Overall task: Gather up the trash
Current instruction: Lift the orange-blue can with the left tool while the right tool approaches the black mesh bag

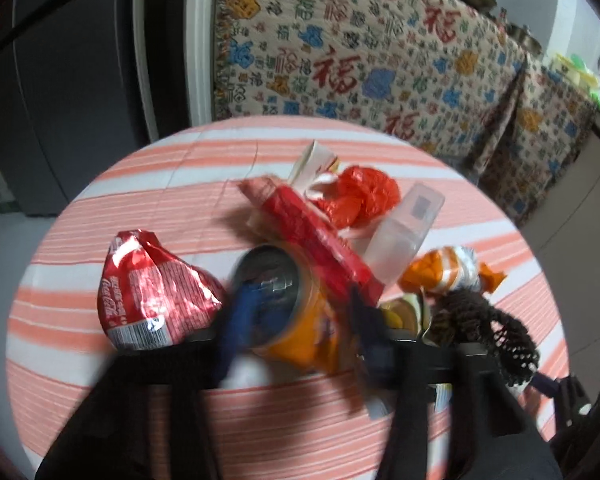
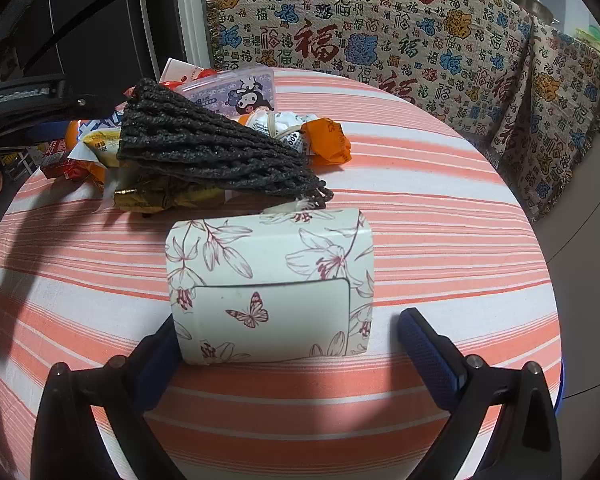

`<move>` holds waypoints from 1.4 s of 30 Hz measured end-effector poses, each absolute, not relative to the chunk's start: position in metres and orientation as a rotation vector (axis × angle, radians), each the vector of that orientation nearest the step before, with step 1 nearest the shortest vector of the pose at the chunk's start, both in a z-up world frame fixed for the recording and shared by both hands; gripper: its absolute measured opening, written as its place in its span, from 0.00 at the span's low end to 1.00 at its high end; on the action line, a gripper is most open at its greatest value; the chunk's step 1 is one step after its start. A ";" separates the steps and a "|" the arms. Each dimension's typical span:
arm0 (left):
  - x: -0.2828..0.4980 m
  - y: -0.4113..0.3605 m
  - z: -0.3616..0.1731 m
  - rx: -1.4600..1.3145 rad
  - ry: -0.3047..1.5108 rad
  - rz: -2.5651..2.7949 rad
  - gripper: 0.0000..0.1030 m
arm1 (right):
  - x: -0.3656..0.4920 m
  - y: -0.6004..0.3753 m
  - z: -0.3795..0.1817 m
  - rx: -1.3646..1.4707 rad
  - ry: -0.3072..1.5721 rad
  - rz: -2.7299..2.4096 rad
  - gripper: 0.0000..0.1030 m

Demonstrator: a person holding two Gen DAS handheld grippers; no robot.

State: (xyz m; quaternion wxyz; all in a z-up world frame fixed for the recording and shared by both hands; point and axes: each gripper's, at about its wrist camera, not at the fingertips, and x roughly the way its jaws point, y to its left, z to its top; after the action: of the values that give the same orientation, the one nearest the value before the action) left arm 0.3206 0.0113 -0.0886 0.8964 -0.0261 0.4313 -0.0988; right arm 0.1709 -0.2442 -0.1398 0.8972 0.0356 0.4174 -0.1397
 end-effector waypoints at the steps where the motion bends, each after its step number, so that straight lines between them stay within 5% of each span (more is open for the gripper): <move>1: 0.317 0.012 -0.088 -0.066 0.885 -0.205 0.36 | 0.171 -0.244 -0.140 0.074 0.865 -0.289 1.00; 16: 0.141 0.075 -0.088 -0.236 0.923 -0.188 0.40 | 0.162 -0.244 -0.140 0.078 0.864 -0.286 1.00; 17: 0.136 0.079 -0.087 -0.242 0.916 -0.182 0.45 | 0.159 -0.244 -0.140 0.075 0.865 -0.282 1.00; 19: 0.127 0.084 -0.089 -0.229 0.887 -0.163 0.76 | 0.153 -0.245 -0.140 0.075 0.865 -0.274 1.00; 26: 0.128 0.087 -0.104 -0.118 0.877 -0.138 0.82 | 0.147 -0.247 -0.141 0.068 0.865 -0.262 1.00; 29: 0.133 0.093 -0.107 -0.119 0.858 -0.213 0.95 | 0.147 -0.246 -0.141 0.069 0.865 -0.262 1.00; 34: 0.151 0.096 -0.107 -0.171 0.872 -0.272 0.92 | 0.147 -0.246 -0.141 0.069 0.864 -0.262 1.00; 37: 0.154 0.097 -0.114 -0.218 0.924 -0.303 0.64 | 0.147 -0.246 -0.141 0.071 0.864 -0.262 1.00; 42: 0.151 0.099 -0.114 -0.263 0.924 -0.300 0.63 | 0.139 -0.248 -0.136 0.107 0.831 -0.211 1.00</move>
State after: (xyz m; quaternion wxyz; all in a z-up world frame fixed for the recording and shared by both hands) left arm 0.1506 0.0990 -0.1137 0.8759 -0.1259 0.4429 -0.1439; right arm 0.1391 -0.2483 -0.1363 0.9081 0.0518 0.4028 -0.1020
